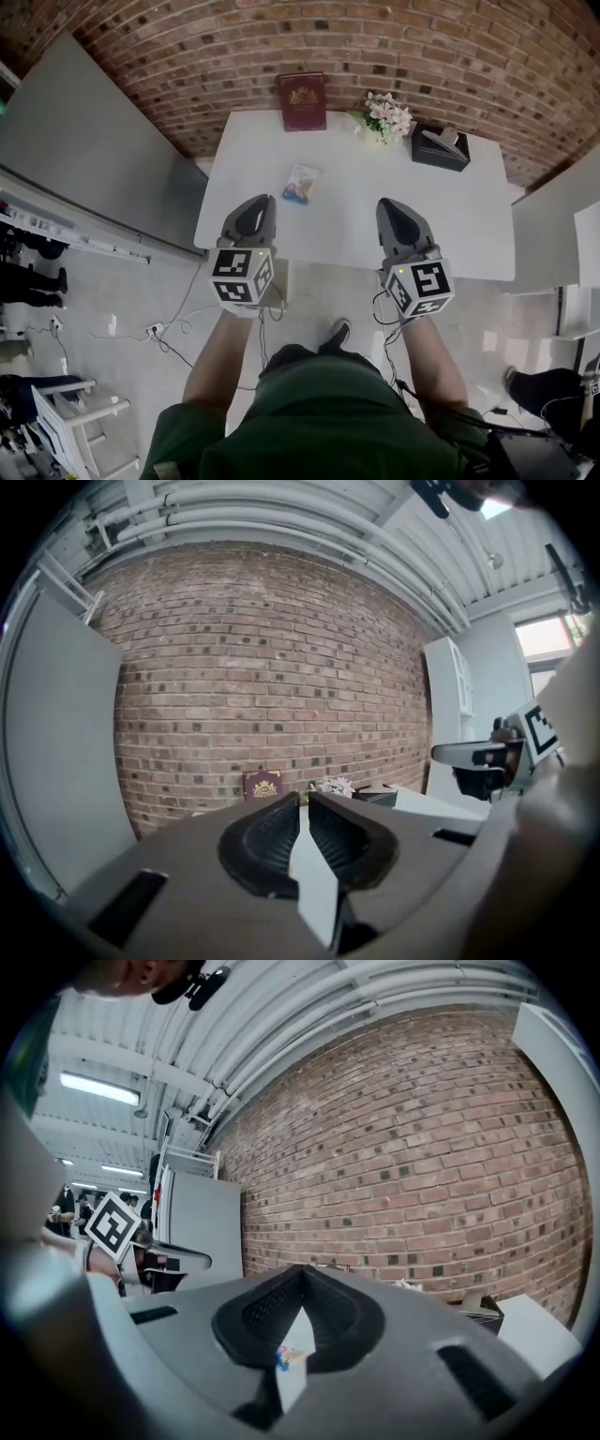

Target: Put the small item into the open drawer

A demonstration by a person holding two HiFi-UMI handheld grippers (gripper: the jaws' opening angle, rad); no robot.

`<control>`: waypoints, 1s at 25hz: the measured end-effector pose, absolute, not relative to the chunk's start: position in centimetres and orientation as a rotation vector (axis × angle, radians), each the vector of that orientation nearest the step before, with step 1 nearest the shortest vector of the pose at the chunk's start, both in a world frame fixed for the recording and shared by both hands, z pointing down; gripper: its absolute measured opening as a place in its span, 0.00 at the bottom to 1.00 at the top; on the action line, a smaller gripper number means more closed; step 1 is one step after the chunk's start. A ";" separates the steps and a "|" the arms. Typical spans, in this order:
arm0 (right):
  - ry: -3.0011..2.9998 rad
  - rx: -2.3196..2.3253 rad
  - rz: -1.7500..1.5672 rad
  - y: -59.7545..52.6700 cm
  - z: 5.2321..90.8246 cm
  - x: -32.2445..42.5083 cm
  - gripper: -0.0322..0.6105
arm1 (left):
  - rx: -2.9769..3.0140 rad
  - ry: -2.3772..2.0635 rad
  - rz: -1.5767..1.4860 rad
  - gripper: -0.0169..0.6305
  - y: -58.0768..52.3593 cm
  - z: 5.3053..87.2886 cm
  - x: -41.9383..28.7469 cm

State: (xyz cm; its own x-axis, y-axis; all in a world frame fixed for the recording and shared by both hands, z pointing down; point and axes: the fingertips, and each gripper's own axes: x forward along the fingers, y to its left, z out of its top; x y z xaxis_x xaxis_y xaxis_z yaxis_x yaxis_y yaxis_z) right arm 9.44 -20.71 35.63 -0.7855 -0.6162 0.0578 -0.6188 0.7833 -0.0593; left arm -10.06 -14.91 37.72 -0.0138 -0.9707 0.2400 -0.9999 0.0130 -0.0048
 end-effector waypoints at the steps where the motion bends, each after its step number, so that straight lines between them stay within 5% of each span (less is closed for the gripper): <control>1: -2.930 1.022 0.125 -21.0 35.8 9.7 0.05 | 2.071 -2.104 0.271 0.06 -15.3 38.2 -10.1; 10: -2.868 1.101 0.148 -22.6 37.1 11.6 0.05 | 2.019 -2.028 0.381 0.07 -19.8 43.7 -11.3; 14: -2.812 1.192 0.172 -23.0 37.5 12.7 0.05 | 2.006 -1.960 0.461 0.22 -22.1 46.8 -11.7; 25: -2.655 1.367 0.170 -22.1 38.4 14.2 0.05 | 1.917 -1.794 0.584 0.42 -26.5 56.4 -13.9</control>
